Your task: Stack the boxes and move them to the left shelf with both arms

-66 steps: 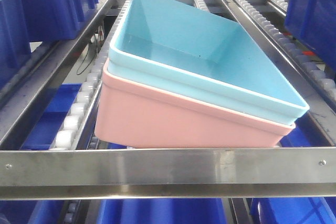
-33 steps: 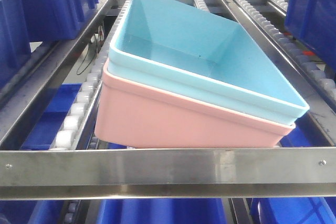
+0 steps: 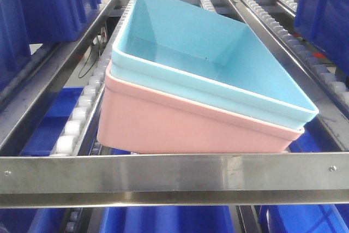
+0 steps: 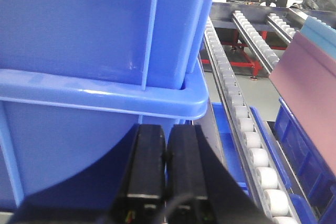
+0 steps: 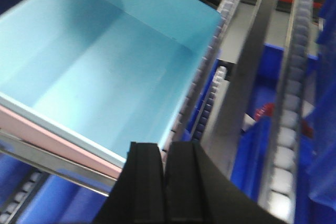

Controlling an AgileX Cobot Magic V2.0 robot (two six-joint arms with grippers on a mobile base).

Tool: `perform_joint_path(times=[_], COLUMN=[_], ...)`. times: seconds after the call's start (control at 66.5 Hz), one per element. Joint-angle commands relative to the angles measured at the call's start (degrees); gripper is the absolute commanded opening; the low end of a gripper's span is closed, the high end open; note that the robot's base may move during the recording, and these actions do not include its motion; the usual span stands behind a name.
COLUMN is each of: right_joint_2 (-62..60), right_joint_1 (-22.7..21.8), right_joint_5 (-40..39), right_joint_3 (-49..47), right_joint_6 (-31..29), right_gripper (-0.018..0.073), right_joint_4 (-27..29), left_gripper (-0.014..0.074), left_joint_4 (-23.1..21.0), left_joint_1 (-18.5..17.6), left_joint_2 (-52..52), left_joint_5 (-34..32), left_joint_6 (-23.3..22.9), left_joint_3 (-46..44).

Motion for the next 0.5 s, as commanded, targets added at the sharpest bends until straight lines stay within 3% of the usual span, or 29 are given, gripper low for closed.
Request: perform_joint_path(times=[0.0,0.226,0.481], right_joint_2=[-0.6,-8.79,-19.95], right_joint_1=[-5.31,-17.24,-23.45], right_joint_5=[-6.41,-12.69,-12.9], right_joint_3=[0.01,9.82,17.28], right_joint_6=[-3.89,-3.84,-3.84], right_gripper=[0.0055,0.0055,0.0055], right_joint_4=[2.53,2.71,4.32], left_gripper=[-0.0003,-0.0003,-0.0003], left_joint_4=[0.13,0.13,0.13], left_joint_1=[-0.38,-0.38,-0.38], left_joint_2=[-1.03,-1.03,-1.03], left_joint_5=[-4.82,-4.82,-4.82], left_joint_6=[0.13,0.13,0.13], left_joint_3=[1.6,1.6,1.6])
